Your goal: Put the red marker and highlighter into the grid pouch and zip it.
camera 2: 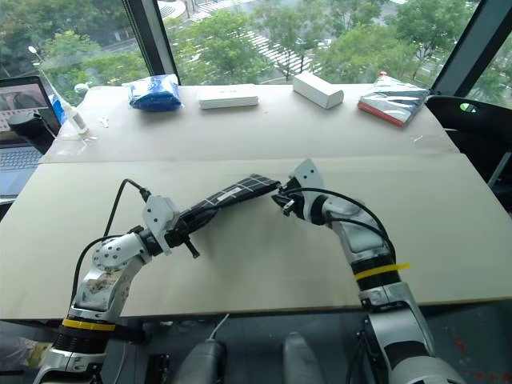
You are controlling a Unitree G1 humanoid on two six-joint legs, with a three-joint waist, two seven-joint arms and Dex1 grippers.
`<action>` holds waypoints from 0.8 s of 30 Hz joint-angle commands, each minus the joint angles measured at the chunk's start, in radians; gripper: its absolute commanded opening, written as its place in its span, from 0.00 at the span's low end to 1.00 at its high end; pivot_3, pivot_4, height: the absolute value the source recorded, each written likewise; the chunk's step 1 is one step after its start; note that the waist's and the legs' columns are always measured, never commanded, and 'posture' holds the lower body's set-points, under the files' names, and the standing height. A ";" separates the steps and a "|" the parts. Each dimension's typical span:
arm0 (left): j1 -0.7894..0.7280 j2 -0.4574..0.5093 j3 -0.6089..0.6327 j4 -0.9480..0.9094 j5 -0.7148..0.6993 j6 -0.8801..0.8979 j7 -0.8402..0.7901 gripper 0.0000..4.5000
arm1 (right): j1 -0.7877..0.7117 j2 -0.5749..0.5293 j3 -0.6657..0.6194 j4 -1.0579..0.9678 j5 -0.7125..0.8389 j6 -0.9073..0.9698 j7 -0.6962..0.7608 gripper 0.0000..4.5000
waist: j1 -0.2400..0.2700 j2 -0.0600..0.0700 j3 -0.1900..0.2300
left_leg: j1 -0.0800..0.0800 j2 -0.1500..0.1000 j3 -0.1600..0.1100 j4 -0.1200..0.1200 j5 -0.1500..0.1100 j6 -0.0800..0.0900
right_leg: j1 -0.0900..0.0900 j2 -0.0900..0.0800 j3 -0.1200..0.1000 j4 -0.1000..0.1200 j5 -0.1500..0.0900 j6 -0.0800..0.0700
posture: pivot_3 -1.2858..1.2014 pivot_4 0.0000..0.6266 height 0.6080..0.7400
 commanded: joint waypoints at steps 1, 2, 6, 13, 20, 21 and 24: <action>-0.025 0.003 0.006 -0.003 -0.007 -0.017 -0.005 0.00 | -0.001 -0.046 -0.052 -0.063 0.082 0.141 0.070 0.64 | 0.002 0.000 0.000 | 0.000 0.000 0.000 0.000 0.000 0.000 | 0.000 0.000 0.000 0.000 0.000 0.000 | 0.52 0.24 1.00; -0.030 0.001 0.006 0.001 -0.007 -0.017 -0.004 0.00 | 0.019 -0.073 -0.050 -0.092 0.104 0.149 0.117 0.72 | 0.003 0.000 0.000 | 0.000 0.000 0.000 0.000 0.000 0.000 | 0.000 0.000 0.000 0.000 0.000 0.000 | 0.52 0.24 1.00; -0.043 -0.004 0.002 0.011 -0.008 -0.023 -0.008 0.00 | 0.056 -0.151 -0.084 -0.118 0.112 0.131 0.151 0.72 | 0.007 0.000 0.000 | -0.001 0.000 0.000 0.000 0.000 0.000 | 0.000 0.000 0.000 -0.001 0.000 0.000 | 0.52 0.24 1.00; -0.074 0.026 -0.048 0.037 0.019 -0.131 -0.111 0.00 | 0.172 -0.322 -0.193 -0.147 0.141 0.033 0.276 0.72 | 0.013 0.000 0.000 | -0.001 0.000 0.000 0.000 0.000 0.000 | 0.000 0.000 0.000 -0.003 0.000 0.001 | 0.52 0.24 1.00; -0.157 0.042 -0.093 0.133 0.029 -0.269 -0.236 0.00 | 0.339 -0.399 -0.349 -0.286 0.252 0.037 0.330 0.72 | 0.020 -0.001 0.000 | -0.001 0.000 0.001 0.000 0.000 0.000 | 0.000 0.000 0.001 -0.003 -0.001 0.002 | 0.52 0.24 1.00; -0.169 0.041 -0.100 0.152 0.031 -0.290 -0.253 0.00 | 0.365 -0.399 -0.367 -0.317 0.269 0.038 0.329 0.72 | 0.019 -0.001 0.000 | -0.001 0.000 0.001 0.000 0.000 0.000 | 0.000 0.000 0.001 -0.003 -0.001 0.002 | 0.52 0.24 1.00; -0.204 0.030 -0.116 0.217 0.046 -0.345 -0.282 0.00 | 0.432 -0.397 -0.402 -0.385 0.302 0.041 0.326 0.72 | 0.023 -0.001 0.000 | -0.001 0.000 0.001 0.000 0.000 0.000 | 0.001 0.000 0.000 -0.003 -0.001 0.002 | 0.52 0.24 1.00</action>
